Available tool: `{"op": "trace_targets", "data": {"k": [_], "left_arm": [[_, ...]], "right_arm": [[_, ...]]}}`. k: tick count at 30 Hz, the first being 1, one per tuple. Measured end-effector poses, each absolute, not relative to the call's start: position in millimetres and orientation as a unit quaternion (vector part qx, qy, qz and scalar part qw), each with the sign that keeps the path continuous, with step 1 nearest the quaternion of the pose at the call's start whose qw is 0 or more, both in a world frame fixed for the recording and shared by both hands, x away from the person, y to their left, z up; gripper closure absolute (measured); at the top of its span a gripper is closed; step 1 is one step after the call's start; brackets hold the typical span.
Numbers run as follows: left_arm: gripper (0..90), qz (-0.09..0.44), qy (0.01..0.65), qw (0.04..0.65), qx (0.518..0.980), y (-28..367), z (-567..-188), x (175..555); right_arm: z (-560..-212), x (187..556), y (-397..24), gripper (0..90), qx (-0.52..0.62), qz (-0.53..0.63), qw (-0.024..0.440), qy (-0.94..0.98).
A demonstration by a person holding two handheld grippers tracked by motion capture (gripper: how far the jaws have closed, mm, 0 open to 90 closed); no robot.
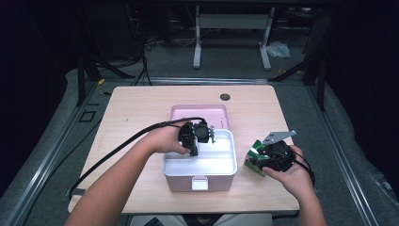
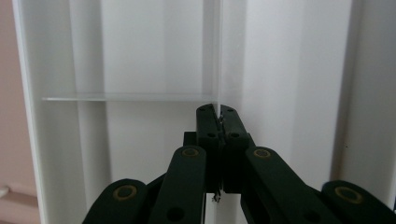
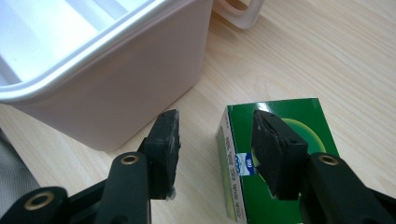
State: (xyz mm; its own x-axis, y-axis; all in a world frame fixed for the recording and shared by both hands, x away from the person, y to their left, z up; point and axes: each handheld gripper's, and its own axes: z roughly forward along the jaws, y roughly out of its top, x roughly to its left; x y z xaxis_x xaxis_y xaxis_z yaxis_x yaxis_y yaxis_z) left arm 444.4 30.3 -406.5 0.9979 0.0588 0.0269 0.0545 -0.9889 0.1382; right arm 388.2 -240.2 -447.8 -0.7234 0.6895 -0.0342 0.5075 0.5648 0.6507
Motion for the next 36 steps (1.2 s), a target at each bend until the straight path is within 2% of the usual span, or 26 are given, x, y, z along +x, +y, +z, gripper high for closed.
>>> {"op": "trace_targets", "data": {"k": [10,19,20,27,29,32,33,35,36], "left_arm": [[89.2,0.035,0.030,0.105,0.993,45,-373,435],[89.2,0.066,0.068,0.111,0.989,97,-348,431],[89.2,0.063,0.086,0.110,0.988,115,-349,433],[89.2,0.064,0.148,0.103,0.981,176,-354,434],[89.2,0.066,0.187,0.110,0.974,206,-358,434],[89.2,0.067,0.212,0.111,0.969,224,-362,433],[89.2,0.068,0.247,0.106,0.961,238,-367,432],[89.1,0.074,0.261,0.101,0.957,243,-369,432],[89.2,0.078,0.301,0.099,0.945,252,-373,432]], "right_arm": [[-447,388,-240,51.9,0.342,0.316,0.144,0.873],[-446,387,-241,51.8,0.344,0.318,0.146,0.871],[-445,387,-242,51.8,0.346,0.319,0.146,0.871],[-445,387,-242,50.9,0.347,0.317,0.145,0.871],[-446,387,-241,50.4,0.346,0.315,0.144,0.872],[-446,387,-240,50.2,0.347,0.313,0.144,0.872],[-446,387,-240,50.1,0.347,0.313,0.144,0.872],[-446,387,-239,50.1,0.347,0.313,0.143,0.872],[-447,388,-239,50.0,0.346,0.313,0.143,0.873]]}}
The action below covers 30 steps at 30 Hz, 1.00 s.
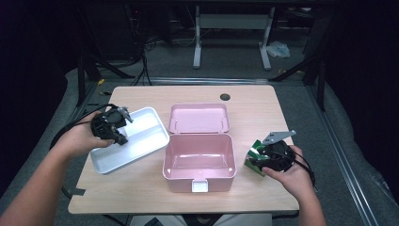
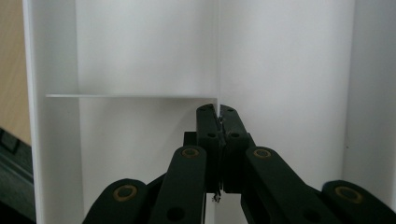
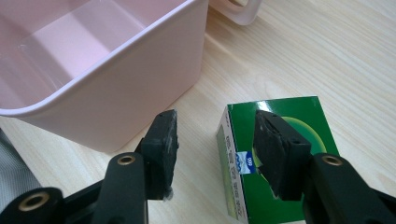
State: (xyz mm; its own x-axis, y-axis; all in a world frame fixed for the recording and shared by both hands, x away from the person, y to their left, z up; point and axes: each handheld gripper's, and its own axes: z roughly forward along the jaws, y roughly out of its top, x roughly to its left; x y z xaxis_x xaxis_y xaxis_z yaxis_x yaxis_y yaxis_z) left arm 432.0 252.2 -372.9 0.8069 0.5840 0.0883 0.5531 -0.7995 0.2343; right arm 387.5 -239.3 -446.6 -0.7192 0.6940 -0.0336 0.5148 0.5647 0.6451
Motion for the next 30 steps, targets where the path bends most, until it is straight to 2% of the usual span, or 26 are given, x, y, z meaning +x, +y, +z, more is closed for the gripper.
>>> {"op": "trace_targets", "data": {"k": [1,2,4,12,25,30], "left_arm": [[89.2,0.078,0.301,0.099,0.945,252,-373,432],[89.2,0.082,0.359,0.105,0.924,261,-375,434],[89.2,0.089,0.376,0.116,0.915,268,-378,433],[89.1,0.075,0.386,0.132,0.910,273,-400,432],[89.1,0.066,0.416,0.140,0.896,284,-486,421],[89.2,0.063,0.437,0.156,0.884,292,-505,416]], "right_arm": [[-447,388,-239,50.0,0.346,0.313,0.143,0.873],[-447,388,-239,49.9,0.347,0.312,0.143,0.873],[-447,387,-239,49.9,0.347,0.312,0.143,0.873],[-448,388,-240,49.9,0.350,0.313,0.144,0.871],[-448,388,-241,49.9,0.351,0.312,0.144,0.871],[-448,389,-241,49.9,0.352,0.311,0.142,0.871]]}}
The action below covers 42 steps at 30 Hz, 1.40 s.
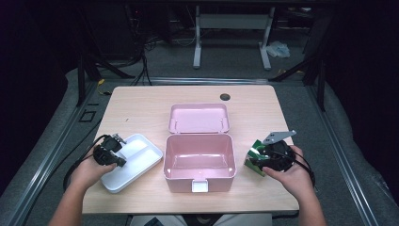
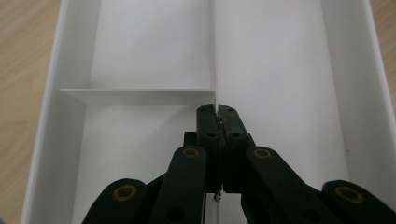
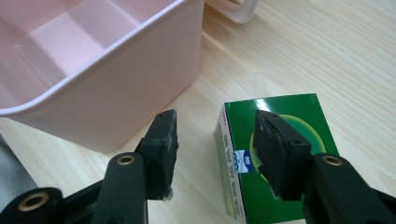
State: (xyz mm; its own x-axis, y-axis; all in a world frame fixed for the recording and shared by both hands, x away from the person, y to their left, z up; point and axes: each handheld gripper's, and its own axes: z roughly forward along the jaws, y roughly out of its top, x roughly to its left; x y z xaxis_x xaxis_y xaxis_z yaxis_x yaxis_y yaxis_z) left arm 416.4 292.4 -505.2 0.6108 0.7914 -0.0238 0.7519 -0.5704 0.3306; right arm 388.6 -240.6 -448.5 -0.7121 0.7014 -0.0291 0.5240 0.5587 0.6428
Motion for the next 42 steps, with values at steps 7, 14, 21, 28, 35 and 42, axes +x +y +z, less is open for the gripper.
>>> {"op": "trace_targets", "data": {"k": [7,14,21,28,35,42], "left_arm": [[89.2,0.066,0.451,0.177,0.872,299,-520,411],[88.8,0.074,0.446,0.172,0.875,298,-532,407],[84.8,0.077,0.447,0.194,0.870,303,-535,404],[64.6,0.080,0.443,0.196,0.871,301,-535,404],[43.5,0.112,0.434,0.275,0.851,310,-519,398],[43.5,0.120,0.443,0.318,0.829,313,-501,393]], "right_arm": [[-450,389,-241,49.9,0.354,0.310,0.142,0.871],[-451,390,-241,49.9,0.355,0.310,0.143,0.870],[-452,390,-241,49.7,0.354,0.309,0.144,0.871],[-456,393,-242,48.6,0.361,0.304,0.140,0.871],[-460,396,-246,39.3,0.370,0.294,0.136,0.871],[-463,401,-236,24.7,0.349,0.275,0.133,0.886]]}}
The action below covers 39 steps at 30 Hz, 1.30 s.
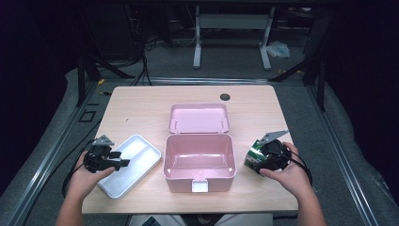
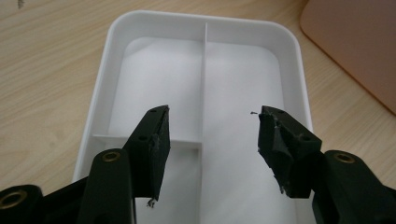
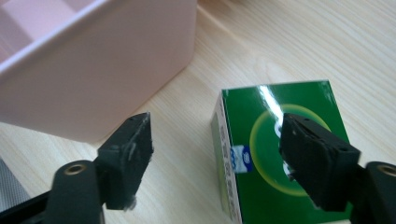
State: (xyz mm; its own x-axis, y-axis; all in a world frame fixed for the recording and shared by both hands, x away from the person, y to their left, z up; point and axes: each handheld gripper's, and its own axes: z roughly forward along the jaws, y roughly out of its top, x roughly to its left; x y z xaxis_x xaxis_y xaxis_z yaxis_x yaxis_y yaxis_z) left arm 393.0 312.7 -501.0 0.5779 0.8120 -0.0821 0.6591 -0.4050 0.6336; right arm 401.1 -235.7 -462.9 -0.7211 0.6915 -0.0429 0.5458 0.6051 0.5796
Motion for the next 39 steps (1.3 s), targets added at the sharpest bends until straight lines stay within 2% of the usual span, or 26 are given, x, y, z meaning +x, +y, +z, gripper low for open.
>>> {"op": "trace_targets", "data": {"k": [2,9,25,39], "left_arm": [[39.1,0.124,0.451,0.314,0.827,314,-500,392],[37.4,0.127,0.458,0.319,0.820,318,-497,389],[37.5,0.127,0.448,0.306,0.830,313,-494,388],[37.8,0.127,0.450,0.310,0.828,315,-494,388]], "right_arm": [[-463,404,-233,22.3,0.341,0.274,0.129,0.890],[-466,419,-230,14.8,0.317,0.229,0.118,0.913],[-459,451,-243,14.2,0.301,0.121,0.105,0.940],[-464,467,-241,12.8,0.304,0.112,0.071,0.943]]}}
